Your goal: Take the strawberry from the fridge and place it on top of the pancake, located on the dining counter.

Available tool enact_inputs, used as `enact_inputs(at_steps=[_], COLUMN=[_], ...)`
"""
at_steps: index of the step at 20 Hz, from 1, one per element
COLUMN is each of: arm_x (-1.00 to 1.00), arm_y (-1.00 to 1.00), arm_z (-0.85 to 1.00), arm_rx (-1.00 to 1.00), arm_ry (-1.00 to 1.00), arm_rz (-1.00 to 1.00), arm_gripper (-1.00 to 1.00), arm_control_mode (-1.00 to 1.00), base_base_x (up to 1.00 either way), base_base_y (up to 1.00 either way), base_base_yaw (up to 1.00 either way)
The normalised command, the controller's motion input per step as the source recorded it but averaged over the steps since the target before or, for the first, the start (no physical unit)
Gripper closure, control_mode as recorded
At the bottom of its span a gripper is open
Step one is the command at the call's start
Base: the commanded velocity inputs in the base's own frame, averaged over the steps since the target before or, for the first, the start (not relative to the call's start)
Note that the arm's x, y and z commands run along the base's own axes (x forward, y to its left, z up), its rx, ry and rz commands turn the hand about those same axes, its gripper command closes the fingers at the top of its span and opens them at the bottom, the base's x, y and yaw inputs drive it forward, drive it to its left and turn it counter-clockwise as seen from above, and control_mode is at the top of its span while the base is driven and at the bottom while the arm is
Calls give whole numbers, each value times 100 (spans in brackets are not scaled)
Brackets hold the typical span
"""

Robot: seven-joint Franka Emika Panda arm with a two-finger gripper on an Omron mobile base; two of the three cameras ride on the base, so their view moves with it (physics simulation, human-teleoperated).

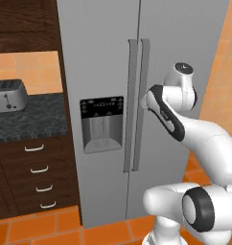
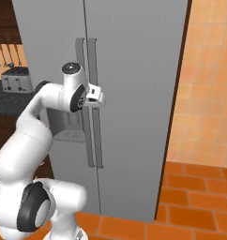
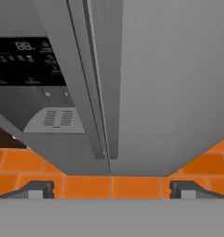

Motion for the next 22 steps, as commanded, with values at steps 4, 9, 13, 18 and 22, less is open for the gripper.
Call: enact_inputs(at_steps=[4, 9, 13, 18, 22], arm_x=[87, 71, 52, 40, 28], arm_y=[0, 0, 0, 0, 0], arm_z=[-7, -1, -4, -20, -28], arm_rx=[1, 0, 0, 0, -2], arm_ry=[-1, -8, -13, -14, -22], arm_rz=[0, 0, 0, 0, 0], arm_gripper=[-100, -100, -100, -100, -100], arm_control_mode=[-100, -100, -100, -100, -100], base_base_x=[0, 0, 0, 0, 0], base_base_y=[0, 0, 0, 0, 0], base_base_yaw=[0, 0, 0, 0, 0])
